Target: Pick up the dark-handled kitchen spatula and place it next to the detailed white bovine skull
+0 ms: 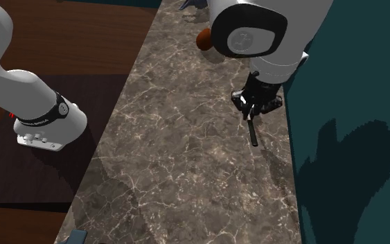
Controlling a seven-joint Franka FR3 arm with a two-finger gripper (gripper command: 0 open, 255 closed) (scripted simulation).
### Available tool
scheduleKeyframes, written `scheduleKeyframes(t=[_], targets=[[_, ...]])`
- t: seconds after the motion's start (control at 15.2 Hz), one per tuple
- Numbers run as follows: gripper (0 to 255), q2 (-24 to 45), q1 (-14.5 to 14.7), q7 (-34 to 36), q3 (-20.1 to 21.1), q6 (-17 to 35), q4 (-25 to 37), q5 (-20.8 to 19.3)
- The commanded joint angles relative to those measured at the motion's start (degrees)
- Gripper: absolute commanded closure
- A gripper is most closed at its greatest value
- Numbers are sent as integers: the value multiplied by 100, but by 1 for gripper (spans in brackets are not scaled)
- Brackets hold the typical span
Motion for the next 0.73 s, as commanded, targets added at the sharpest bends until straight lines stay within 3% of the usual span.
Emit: scheduleKeyframes(t=[0.0,0.66], targets=[[255,-96,0,-8,-10,-132,35,-12],[255,-533,28,1,-40,-771,240,-74]])
